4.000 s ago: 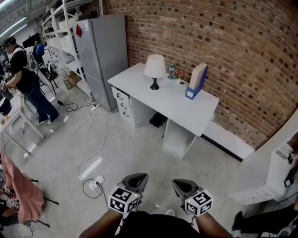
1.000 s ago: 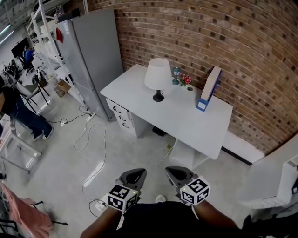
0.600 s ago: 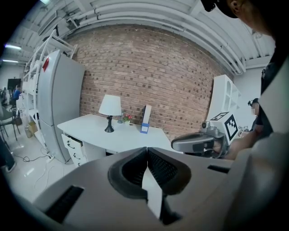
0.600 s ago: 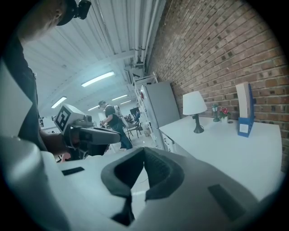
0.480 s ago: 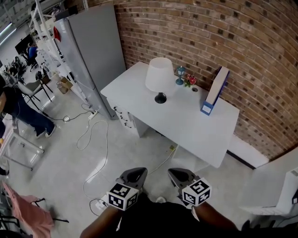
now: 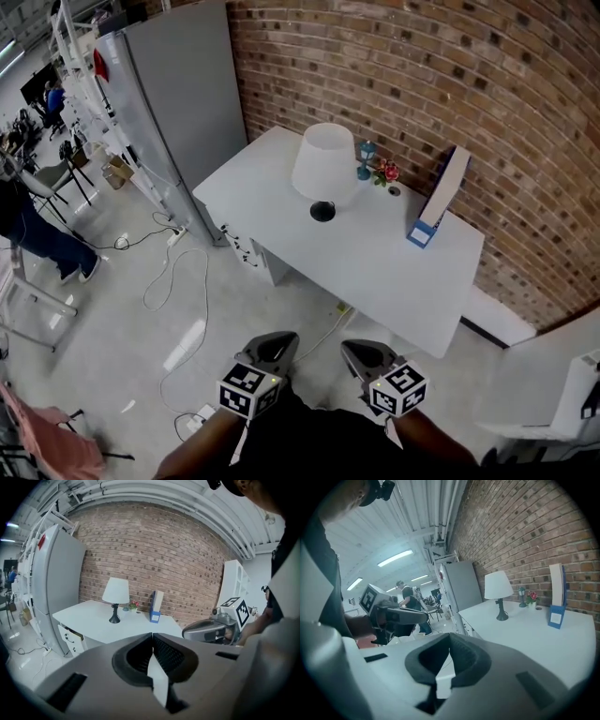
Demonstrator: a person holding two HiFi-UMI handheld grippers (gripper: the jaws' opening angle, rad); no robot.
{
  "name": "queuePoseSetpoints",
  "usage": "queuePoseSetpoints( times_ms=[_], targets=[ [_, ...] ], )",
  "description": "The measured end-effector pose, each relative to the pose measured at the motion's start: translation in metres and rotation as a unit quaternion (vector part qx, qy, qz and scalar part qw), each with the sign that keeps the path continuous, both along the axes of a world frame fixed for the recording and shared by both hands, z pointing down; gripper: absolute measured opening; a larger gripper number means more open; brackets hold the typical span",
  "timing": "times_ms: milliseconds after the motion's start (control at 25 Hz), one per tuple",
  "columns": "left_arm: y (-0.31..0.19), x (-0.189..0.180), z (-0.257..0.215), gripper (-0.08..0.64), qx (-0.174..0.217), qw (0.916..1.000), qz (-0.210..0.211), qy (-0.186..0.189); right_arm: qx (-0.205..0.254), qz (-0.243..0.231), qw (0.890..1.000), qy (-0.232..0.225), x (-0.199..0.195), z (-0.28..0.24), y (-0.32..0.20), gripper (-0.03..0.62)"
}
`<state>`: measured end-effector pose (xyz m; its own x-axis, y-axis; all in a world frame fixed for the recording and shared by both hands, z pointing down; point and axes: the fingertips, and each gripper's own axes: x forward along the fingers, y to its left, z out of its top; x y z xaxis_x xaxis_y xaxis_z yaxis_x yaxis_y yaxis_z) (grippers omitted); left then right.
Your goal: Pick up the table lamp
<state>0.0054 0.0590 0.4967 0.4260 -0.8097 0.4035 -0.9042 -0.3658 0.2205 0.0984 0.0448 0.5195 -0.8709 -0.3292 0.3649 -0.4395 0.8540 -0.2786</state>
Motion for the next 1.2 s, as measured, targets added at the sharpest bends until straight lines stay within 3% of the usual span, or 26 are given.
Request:
queuePoseSetpoints(
  times_ms=[800,1200],
  targets=[
    [-0.17,-0.152,-0.02,0.005,0.033,0.9966,0.073,0.016,0.024,0.083,0.996,0.029,-0.14,-0.022,-0.152,0.005],
    [-0.216,-0.184,-0.008,0.005,0.022,0.9935,0.109,0.026,0.011,0.127,0.991,0.035,-0.168,-0.009,-0.192,0.005]
  ],
)
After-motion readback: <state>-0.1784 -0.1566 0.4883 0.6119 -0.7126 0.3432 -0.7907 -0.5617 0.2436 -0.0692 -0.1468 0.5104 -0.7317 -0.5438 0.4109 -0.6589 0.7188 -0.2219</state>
